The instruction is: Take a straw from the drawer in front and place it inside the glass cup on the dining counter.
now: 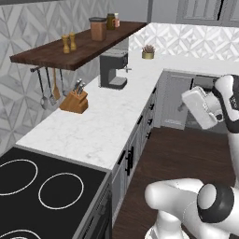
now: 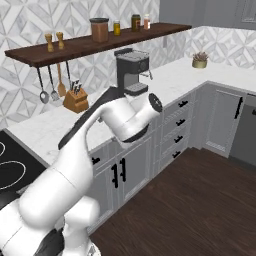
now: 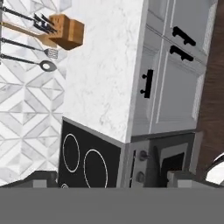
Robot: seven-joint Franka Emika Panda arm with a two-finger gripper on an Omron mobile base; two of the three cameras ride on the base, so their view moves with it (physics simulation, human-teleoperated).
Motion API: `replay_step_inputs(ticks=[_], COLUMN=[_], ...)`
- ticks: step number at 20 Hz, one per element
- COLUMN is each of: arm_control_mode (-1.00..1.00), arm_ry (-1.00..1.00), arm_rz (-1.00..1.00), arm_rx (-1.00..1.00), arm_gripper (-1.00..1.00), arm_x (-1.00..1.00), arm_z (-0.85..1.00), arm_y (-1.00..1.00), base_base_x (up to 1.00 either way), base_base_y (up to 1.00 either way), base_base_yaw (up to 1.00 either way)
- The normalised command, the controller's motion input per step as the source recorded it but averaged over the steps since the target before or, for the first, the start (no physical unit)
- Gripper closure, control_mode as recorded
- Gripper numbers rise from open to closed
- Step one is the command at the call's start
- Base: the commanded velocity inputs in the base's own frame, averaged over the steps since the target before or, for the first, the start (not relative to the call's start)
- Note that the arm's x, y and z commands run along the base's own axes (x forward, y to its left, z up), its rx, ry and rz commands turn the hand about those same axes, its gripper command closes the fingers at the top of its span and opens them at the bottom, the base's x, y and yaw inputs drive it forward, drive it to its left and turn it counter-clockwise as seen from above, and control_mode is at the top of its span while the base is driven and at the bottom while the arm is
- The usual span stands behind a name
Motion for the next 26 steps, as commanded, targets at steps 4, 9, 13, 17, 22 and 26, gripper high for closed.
replay_step_inputs(ticks=[4,9,13,17,22,26], arm_control_mode=[-1.0,-1.0,-1.0,-1.0,-1.0,-1.0], arm_ry=[-0.16,-0.35,-0.23,-0.16,-0.12,-0.01], arm_rz=[0.0,0.0,0.0,0.0,0.0,0.0], arm_rx=[0.37,0.13,0.08,0.08,0.06,0.04], arm_gripper=[-1.0,-1.0,-1.0,-1.0,-1.0,-1.0], arm_x=[0.08,0.03,0.01,0.2,0.44,0.52], arm_z=[-0.93,-0.89,-0.73,-0.63,-0.47,-0.34], arm_y=[-0.44,0.0,0.06,0.23,0.3,0.24], base_base_x=[0.0,0.0,0.0,0.0,0.0,0.0], base_base_y=[0.0,0.0,0.0,0.0,0.0,0.0], base_base_yaw=[0.0,0.0,0.0,0.0,0.0,0.0])
